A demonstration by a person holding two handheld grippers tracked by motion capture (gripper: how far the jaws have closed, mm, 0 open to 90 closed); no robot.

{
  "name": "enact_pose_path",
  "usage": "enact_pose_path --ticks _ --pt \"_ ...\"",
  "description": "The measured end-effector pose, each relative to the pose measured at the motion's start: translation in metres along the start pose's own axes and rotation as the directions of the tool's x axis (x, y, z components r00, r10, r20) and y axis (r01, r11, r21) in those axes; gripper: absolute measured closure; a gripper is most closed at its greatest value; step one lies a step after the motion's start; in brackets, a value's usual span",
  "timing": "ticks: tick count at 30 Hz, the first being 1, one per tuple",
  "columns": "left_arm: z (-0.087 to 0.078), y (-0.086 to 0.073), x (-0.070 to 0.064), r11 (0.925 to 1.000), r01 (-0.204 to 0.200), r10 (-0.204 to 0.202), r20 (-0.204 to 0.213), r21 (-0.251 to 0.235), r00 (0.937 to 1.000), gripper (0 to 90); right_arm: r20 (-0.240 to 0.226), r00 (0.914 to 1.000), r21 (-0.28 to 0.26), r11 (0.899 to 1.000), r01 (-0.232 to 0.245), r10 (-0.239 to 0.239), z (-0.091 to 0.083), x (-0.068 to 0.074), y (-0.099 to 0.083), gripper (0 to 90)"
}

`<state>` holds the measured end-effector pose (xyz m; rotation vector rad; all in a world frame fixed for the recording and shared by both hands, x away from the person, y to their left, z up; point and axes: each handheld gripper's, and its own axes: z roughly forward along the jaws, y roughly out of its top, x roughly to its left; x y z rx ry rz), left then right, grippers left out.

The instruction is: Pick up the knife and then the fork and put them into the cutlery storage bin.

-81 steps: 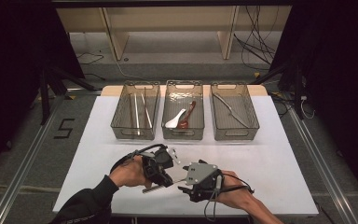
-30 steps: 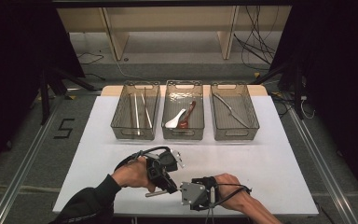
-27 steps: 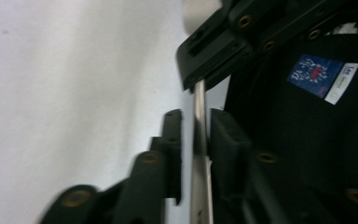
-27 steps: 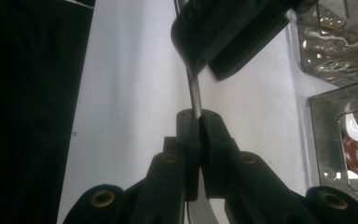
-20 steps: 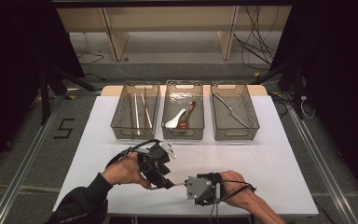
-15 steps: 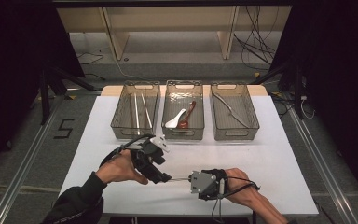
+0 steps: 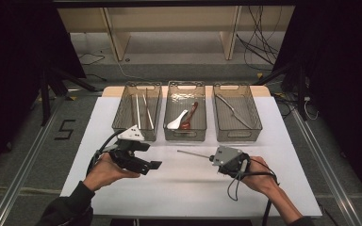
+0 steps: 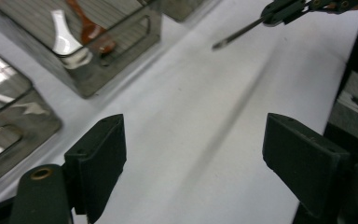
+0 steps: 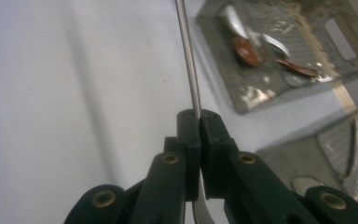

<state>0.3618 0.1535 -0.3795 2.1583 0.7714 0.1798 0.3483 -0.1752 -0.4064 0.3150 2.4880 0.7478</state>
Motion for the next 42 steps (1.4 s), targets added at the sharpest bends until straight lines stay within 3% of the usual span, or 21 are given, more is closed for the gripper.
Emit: enact_pose_path --ticks 6,10,16,28,38,42 --pt "-0.004 -0.019 0.007 0.9973 0.048 -0.051 -0.060 -0.055 0.9969 19.3 0.052 0.9932 0.004 0.995 -0.104 0.104 -0.007 -0.029 -0.010 88.4" --pt "-0.005 -0.031 0.009 0.9959 0.066 -0.070 -0.080 -0.062 0.9943 16.9 0.078 0.9793 0.010 0.982 -0.188 0.187 -0.010 -0.048 -0.014 88.4" --pt "-0.008 -0.040 0.012 0.9920 0.087 -0.096 -0.096 -0.091 0.9907 16.1 0.109 0.9550 0.003 0.961 -0.278 0.276 -0.011 -0.071 -0.018 88.4" --pt "-0.010 -0.043 0.011 0.9864 0.068 -0.088 -0.130 -0.150 0.9877 14.0 0.139 0.9216 0.000 0.931 -0.366 0.363 -0.008 -0.096 -0.022 88.4" --pt "-0.012 -0.047 0.011 0.9835 0.062 -0.086 -0.140 -0.170 0.9864 12.8 0.159 0.8791 -0.024 0.892 -0.452 0.449 -0.010 -0.122 -0.024 88.4" --pt "-0.013 -0.049 0.011 0.9817 0.062 -0.089 -0.146 -0.180 0.9852 12.6 0.172 0.8693 -0.018 0.884 -0.468 0.463 -0.009 -0.133 -0.026 88.4"
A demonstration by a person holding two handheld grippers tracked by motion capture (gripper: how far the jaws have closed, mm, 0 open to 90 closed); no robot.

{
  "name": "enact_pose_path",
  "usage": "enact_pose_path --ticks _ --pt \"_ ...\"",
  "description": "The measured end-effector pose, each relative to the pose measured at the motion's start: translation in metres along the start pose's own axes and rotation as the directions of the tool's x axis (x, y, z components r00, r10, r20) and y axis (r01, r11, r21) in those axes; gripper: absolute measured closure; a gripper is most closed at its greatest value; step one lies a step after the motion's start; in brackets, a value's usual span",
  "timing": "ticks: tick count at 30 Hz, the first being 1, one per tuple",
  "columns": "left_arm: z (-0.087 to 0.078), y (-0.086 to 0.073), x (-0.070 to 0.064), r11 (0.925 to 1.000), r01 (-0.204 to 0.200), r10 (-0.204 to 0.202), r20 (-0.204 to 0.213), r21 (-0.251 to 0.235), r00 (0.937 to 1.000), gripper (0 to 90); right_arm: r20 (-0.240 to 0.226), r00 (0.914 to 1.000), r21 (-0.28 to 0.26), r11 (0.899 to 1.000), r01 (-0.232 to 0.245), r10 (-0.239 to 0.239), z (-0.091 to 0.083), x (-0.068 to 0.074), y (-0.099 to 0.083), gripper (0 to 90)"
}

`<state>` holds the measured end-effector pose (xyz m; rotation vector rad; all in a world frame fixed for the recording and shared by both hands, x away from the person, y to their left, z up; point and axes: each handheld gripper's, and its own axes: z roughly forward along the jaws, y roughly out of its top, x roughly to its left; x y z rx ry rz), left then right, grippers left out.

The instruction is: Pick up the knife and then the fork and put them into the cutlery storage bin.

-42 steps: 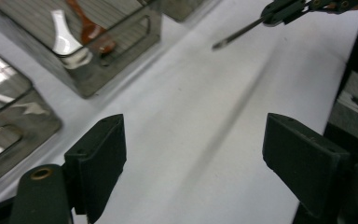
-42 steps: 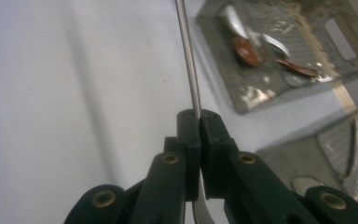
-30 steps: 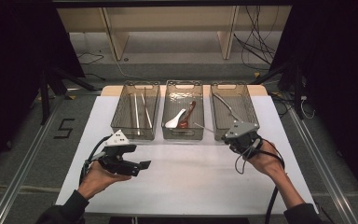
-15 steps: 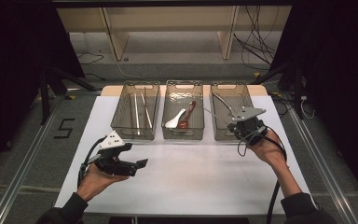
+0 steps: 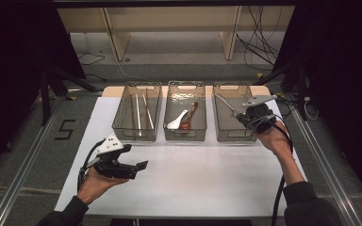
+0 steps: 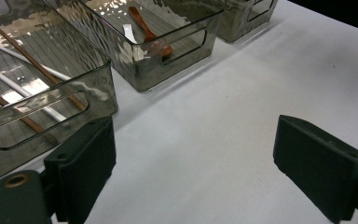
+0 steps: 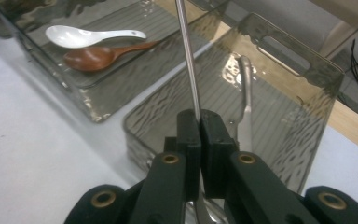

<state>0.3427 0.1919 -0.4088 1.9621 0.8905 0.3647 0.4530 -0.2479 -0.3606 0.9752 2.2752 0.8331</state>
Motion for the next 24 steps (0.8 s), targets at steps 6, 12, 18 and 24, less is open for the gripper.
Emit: enact_pose_path --ticks 6,12,18,24 --pt "-0.001 -0.002 0.001 1.0000 0.007 -0.007 0.004 -0.005 1.0000 12.4 0.014 0.9989 0.016 0.999 -0.046 0.046 0.008 -0.011 0.005 88.4" --pt "-0.001 -0.003 0.001 0.9999 0.012 -0.012 -0.001 -0.006 0.9999 12.2 0.016 0.9968 0.036 0.996 -0.079 0.079 0.021 -0.019 0.009 88.3" --pt "-0.001 -0.003 0.001 0.9999 0.010 -0.010 0.005 -0.007 0.9999 12.2 0.021 0.9929 0.047 0.992 -0.118 0.117 0.031 -0.024 0.012 88.3" --pt "0.000 -0.003 0.001 1.0000 0.004 -0.004 0.003 -0.003 1.0000 12.2 0.029 0.9869 0.055 0.986 -0.160 0.158 0.040 -0.028 0.013 88.3"
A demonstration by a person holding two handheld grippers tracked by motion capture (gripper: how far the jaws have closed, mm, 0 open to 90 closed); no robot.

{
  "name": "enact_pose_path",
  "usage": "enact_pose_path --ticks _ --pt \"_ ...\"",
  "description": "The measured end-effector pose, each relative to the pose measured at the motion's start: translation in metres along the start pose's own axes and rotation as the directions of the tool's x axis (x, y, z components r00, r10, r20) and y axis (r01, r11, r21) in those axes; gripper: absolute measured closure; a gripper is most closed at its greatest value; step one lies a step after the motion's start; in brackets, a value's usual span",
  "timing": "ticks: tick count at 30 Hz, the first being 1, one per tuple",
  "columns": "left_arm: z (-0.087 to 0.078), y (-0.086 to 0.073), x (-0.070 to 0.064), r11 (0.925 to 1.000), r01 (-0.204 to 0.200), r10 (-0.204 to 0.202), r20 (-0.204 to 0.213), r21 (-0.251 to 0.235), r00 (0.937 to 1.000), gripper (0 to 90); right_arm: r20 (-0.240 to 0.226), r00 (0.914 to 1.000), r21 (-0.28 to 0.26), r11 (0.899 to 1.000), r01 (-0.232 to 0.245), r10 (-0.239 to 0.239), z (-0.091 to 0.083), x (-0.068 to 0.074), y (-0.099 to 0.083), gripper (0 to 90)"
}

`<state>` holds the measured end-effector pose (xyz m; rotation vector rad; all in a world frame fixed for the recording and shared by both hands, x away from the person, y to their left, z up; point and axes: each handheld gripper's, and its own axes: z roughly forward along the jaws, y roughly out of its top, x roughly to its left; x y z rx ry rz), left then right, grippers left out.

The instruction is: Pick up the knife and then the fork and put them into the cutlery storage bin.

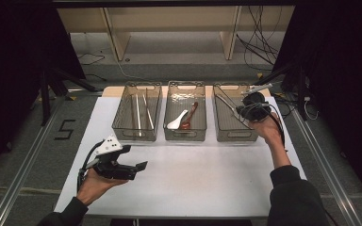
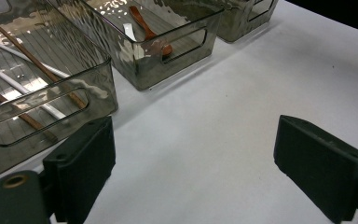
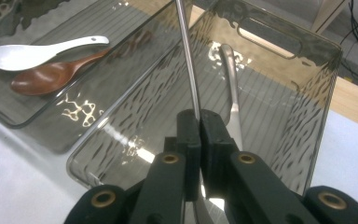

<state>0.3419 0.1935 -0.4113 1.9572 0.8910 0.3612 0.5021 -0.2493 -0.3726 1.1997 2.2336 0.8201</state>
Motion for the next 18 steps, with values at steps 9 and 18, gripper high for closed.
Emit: enact_pose_path --ticks 9,18 --pt "0.000 0.000 0.001 1.0000 0.006 -0.006 -0.001 -0.002 1.0000 12.2 0.010 0.9990 0.014 0.999 -0.044 0.044 0.011 -0.005 0.001 88.2" --pt "0.000 0.000 0.001 1.0000 0.007 -0.007 -0.002 -0.005 1.0000 12.1 0.017 0.9977 0.024 0.998 -0.066 0.065 0.018 -0.005 0.002 88.1"
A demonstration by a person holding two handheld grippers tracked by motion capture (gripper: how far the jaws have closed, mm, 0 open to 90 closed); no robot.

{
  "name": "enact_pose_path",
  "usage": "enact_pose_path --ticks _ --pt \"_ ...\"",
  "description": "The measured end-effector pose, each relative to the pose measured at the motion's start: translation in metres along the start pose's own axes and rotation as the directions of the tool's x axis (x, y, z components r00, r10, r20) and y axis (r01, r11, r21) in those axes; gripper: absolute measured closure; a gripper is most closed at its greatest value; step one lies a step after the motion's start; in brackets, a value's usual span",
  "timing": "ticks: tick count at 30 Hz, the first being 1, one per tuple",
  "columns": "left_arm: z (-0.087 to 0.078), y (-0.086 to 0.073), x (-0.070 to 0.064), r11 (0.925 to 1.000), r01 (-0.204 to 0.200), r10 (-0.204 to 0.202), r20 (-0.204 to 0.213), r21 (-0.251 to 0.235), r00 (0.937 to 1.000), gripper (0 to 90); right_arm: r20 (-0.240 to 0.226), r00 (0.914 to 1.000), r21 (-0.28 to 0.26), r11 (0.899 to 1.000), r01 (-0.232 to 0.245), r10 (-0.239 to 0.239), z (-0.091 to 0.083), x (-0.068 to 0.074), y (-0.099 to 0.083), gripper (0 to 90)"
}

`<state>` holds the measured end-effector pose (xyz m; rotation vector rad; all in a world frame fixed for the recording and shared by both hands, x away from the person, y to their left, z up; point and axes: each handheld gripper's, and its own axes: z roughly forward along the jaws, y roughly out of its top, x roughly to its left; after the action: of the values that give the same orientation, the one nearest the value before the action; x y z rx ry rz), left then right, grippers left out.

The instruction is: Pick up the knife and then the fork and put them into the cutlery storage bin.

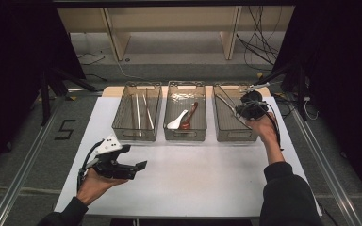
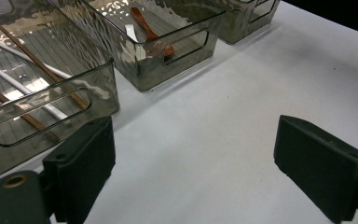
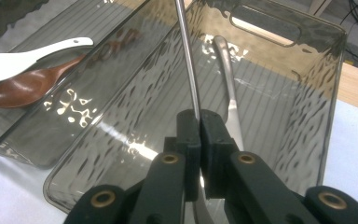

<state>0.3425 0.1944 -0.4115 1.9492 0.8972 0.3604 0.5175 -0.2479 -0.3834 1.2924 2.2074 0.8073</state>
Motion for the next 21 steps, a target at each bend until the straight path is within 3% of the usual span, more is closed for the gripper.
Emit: enact_pose_path --ticks 14,17,21 --pt "0.000 0.000 0.000 1.0000 0.000 0.000 -0.003 0.004 1.0000 11.6 0.015 0.9990 0.032 0.999 -0.043 0.043 0.014 -0.002 -0.001 85.0" --pt "0.000 -0.001 0.000 1.0000 0.002 -0.002 0.000 0.007 1.0000 11.6 0.007 0.9979 0.026 0.998 -0.064 0.064 0.014 -0.001 0.001 67.6" --pt "0.000 0.000 0.000 0.9999 -0.004 0.004 0.002 0.009 1.0000 11.7 -0.019 0.9973 -0.014 0.997 -0.072 0.072 0.006 -0.001 0.001 61.0"
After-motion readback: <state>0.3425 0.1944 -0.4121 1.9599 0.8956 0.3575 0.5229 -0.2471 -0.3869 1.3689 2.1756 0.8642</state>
